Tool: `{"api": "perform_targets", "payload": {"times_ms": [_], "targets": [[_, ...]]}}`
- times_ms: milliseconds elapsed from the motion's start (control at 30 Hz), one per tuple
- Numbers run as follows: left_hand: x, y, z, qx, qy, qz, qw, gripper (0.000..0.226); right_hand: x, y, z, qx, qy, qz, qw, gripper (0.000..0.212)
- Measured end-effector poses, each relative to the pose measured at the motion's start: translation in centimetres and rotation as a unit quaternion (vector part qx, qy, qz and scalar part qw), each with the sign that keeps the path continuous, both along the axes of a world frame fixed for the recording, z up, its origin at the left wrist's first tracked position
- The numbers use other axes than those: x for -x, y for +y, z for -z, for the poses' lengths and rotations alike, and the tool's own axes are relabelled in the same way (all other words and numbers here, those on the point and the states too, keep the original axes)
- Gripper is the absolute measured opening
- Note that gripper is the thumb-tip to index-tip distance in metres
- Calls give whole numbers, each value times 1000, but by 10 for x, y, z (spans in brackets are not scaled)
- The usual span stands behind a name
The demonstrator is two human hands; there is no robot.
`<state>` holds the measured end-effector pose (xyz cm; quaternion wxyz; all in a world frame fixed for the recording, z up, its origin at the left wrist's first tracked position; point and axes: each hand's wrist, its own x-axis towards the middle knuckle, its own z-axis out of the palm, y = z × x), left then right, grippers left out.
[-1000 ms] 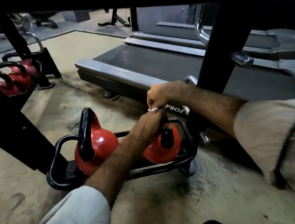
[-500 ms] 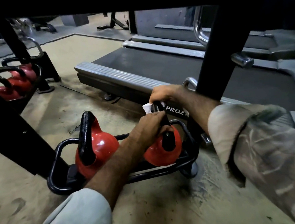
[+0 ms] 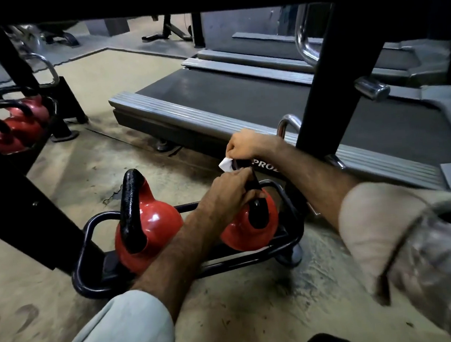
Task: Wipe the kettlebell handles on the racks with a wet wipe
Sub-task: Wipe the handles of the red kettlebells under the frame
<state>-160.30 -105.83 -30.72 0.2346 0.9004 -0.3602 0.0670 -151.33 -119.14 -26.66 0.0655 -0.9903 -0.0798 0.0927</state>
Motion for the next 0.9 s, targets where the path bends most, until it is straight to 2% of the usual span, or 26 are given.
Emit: {"api": "perform_targets", "payload": {"times_ms": [133,200,267,333,400,433,467,600,667,767,900], "targets": [[0,1,2,5,2,-1,1000,36,-11,-3,7,-25,24,75,997,31],[-2,1,3,10,3,-1,1000,44,-4,-7,19,-107,-24,132,985,35],[0,1,2,24,12,-5,1000,51,6,-15,35,-244,-67,248,935,33],[2,1,1,35,21,-2,999,54,15,-17,50,-364,-69,355,858,27],[2,0,1,37,18,-1,999,51,21,-17,60,-481,-45,411,773,19],[2,0,1,36,15,-3,999,51,18,-23,70,-530,-29,415,739,20],[2,1,1,33,12,-6,999,52,17,-28,78,-562,-6,403,723,21],[2,0,5,39,14,-12,999,56,35,-39,69,-603,60,350,714,8],[2,-1,7,39,22,-18,999,61,39,-36,62,-640,68,347,682,12],[0,-1,8,46,35,-19,998,68,38,-29,67,-663,73,357,654,18],[3,-2,7,47,23,-23,998,64,43,-16,72,-711,109,364,592,37]]}}
